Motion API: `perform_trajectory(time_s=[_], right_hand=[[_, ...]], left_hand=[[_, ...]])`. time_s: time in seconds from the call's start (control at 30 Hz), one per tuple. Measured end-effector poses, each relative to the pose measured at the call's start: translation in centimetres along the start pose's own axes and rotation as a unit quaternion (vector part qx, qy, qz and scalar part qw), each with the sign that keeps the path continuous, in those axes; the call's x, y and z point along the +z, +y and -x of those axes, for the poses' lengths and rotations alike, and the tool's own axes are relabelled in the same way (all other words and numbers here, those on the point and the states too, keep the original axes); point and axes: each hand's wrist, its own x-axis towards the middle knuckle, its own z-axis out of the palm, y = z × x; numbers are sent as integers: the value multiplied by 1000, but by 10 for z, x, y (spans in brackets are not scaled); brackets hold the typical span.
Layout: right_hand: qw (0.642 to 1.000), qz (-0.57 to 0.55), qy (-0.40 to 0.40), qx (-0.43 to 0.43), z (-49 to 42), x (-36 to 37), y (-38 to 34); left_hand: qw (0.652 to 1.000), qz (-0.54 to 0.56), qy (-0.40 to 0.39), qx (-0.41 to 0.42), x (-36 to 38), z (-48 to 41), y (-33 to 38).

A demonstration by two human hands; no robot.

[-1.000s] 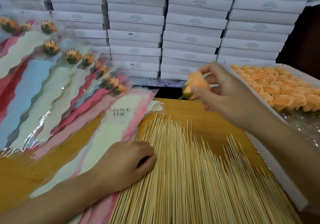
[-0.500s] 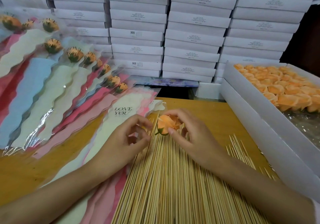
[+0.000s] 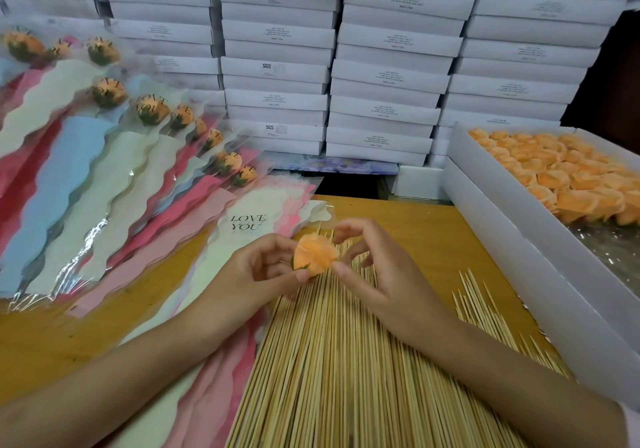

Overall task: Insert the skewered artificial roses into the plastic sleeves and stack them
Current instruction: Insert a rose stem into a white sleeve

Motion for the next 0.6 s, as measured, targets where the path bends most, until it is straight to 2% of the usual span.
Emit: perform_trajectory(time_s=[0.1,0.23,0.37,0.6], right_hand=[[996,79,27,39,0,-2,7],[976,204,-24,78,2,-1,13],[965,237,-54,93,1,0,13],[963,230,-84,115,0,-2,12]], left_hand=[[997,81,9,-16,-2,-1,1],[979,194,37,-47,-4,-3,1],[971,233,38,-43,-5,-4,0],[975,219,29,-38,-5,-6,-1]])
